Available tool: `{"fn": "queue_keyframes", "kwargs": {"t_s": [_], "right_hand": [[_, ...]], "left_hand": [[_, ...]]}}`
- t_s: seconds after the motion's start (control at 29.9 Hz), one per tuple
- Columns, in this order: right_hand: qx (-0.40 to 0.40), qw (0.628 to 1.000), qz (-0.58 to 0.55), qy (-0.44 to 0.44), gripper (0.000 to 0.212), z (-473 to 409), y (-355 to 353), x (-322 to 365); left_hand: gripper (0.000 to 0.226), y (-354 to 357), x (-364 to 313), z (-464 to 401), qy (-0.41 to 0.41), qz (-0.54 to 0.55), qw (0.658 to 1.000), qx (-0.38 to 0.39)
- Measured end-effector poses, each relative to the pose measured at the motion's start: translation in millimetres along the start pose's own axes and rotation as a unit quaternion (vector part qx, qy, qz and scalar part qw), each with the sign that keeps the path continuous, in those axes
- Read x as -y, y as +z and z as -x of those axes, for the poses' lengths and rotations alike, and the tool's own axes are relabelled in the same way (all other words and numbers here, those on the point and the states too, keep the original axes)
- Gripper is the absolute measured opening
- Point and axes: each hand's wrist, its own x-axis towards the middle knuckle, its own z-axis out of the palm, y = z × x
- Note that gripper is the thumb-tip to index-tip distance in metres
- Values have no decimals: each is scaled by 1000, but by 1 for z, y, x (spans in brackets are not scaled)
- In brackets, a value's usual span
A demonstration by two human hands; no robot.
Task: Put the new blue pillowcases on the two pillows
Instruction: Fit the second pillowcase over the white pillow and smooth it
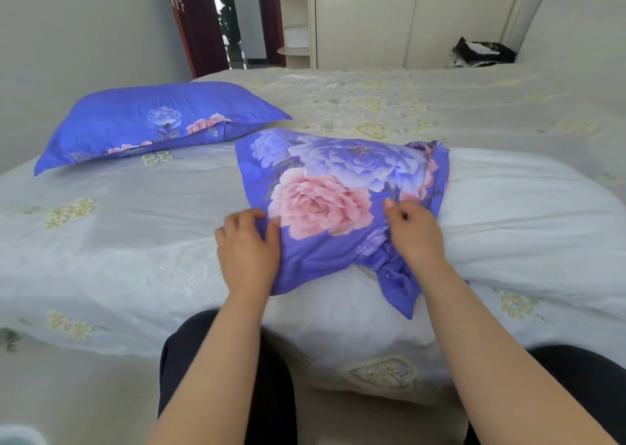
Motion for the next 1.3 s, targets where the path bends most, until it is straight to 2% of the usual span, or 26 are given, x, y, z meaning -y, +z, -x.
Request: {"fn": "queue_keyframes", "kwargs": {"t_s": [0.07, 0.13, 0.23, 0.3, 0.37, 0.43, 0.47, 0.53, 0.63, 0.73, 0.83, 0.9, 0.97, 1.04, 1.1, 1.2, 1.3], "right_hand": [[-34, 995, -76, 53, 50, -4, -5, -14], [-35, 996, -61, 61, 51, -2, -4, -18], [-45, 996, -65, 36, 49, 7, 6, -19], [-105, 988, -110, 26, 37, 17, 10, -23], [-210, 964, -161, 13, 21, 32, 15, -31], [-293, 935, -201, 18, 21, 47, 21, -42], [-302, 925, -226, 42, 21, 54, 23, -46], [-266, 913, -285, 124, 19, 62, 23, -47], [-196, 900, -341, 189, 29, 61, 19, -44], [-101, 934, -324, 116, 46, 59, 18, -38], [-51, 952, -299, 37, 43, 61, 18, -33], [-2, 969, -248, 6, 39, 63, 18, -40], [26, 982, -188, 12, 37, 65, 10, -68], [1, 991, -130, 24, 35, 59, -13, -100], [-90, 994, -53, 9, 33, 45, -52, -119], [-198, 980, 23, 16, 33, 24, -99, -117], [-234, 969, 64, 34, 39, 18, -104, -115]], "left_hand": [[33, -7, 11, -10, -70, 8, 993, 91], [40, -9, 11, -12, -65, 2, 984, 165], [58, -12, 0, -11, -76, -20, 970, 230], [62, -9, -1, -12, -98, -47, 957, 269], [65, -8, 2, -15, -102, -97, 946, 291], [64, -10, 6, -17, -105, -131, 943, 286], [60, -10, 7, -17, -108, -138, 945, 277], [47, -9, 4, -19, -100, -124, 954, 256], [34, -1, -11, -26, -85, 3, 978, 189], [35, -1, -28, -47, -116, 151, 977, 99], [36, -8, -44, -75, -148, 260, 953, 52], [37, -14, -56, -94, -156, 296, 942, 37], [40, -21, -64, -112, -156, 290, 944, 34], [42, -28, -63, -130, -169, 299, 939, 14], [42, -27, -58, -138, -183, 294, 938, 2], [42, -11, -37, -117, -235, 279, 931, 21], [37, 7, 0, -90, -275, 274, 921, 28]]}}
